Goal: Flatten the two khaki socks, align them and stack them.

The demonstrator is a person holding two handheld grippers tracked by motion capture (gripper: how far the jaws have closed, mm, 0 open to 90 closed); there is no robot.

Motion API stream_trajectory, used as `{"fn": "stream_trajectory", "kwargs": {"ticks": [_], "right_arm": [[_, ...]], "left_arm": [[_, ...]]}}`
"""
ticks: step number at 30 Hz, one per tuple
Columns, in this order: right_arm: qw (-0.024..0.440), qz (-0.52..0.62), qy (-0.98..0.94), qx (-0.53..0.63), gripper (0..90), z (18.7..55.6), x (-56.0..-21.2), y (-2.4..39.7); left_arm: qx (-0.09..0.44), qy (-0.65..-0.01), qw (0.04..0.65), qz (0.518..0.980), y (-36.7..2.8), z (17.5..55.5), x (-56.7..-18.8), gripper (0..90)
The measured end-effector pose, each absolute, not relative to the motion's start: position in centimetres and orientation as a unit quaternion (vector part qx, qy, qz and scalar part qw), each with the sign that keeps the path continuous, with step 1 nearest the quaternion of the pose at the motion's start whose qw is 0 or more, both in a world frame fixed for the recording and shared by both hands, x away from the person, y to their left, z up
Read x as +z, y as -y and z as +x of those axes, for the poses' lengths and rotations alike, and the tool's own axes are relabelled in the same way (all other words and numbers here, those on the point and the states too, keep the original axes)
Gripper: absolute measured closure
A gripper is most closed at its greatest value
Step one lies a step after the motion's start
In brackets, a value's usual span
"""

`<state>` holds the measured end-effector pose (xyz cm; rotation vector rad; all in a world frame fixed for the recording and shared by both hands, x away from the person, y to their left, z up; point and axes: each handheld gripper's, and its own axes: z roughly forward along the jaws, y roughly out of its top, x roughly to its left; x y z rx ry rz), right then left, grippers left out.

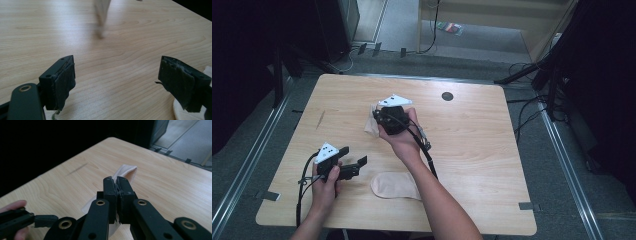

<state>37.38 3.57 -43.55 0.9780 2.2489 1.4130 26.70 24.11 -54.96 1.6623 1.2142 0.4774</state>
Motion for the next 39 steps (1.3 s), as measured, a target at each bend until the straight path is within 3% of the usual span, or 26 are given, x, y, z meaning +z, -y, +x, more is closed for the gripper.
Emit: {"fn": "stream_trajectory", "kwargs": {"ticks": [4, 9, 12, 14, 16, 20, 26, 30, 34, 39], "right_arm": [[0.128, 0.353, -0.787, 0.490, 87.1, 37.7, -43.8, -1.6], [0.097, 0.406, -0.796, 0.438, 86.5, 39.5, -48.5, 2.5], [0.105, 0.436, -0.799, 0.401, 85.2, 40.4, -51.3, 4.9], [0.122, 0.448, -0.798, 0.383, 79.3, 40.7, -52.6, 6.1], [0.165, 0.459, -0.792, 0.366, 67.8, 40.7, -52.9, 6.9], [0.208, 0.507, -0.750, 0.370, 65.0, 40.4, -52.4, 8.9], [0.165, 0.490, -0.753, 0.407, 63.7, 38.8, -51.9, 9.4], [0.153, 0.483, -0.761, 0.405, 62.9, 38.9, -52.3, 8.7], [0.144, 0.491, -0.757, 0.406, 63.0, 39.3, -52.9, 8.3], [0.141, 0.484, -0.764, 0.403, 63.1, 39.3, -53.4, 7.7]], "left_arm": [[0.198, -0.502, 0.494, 0.682, -24.3, 26.6, -54.9, 14.9], [0.199, -0.502, 0.493, 0.682, -24.1, 26.7, -55.0, 14.9], [0.197, -0.501, 0.489, 0.686, -24.0, 26.7, -55.0, 14.9], [0.200, -0.501, 0.487, 0.687, -24.0, 26.8, -55.0, 14.9], [0.199, -0.504, 0.485, 0.686, -24.0, 26.8, -55.0, 14.9], [0.199, -0.522, 0.459, 0.691, -23.9, 27.2, -54.8, 14.9], [0.207, -0.532, 0.457, 0.682, -23.7, 28.7, -54.3, 15.4], [0.230, -0.534, 0.457, 0.674, -23.0, 30.2, -53.8, 27.7], [0.229, -0.552, 0.458, 0.658, -22.4, 32.2, -53.7, 46.5], [0.221, -0.569, 0.423, 0.669, -21.7, 35.0, -54.4, 56.0]]}}
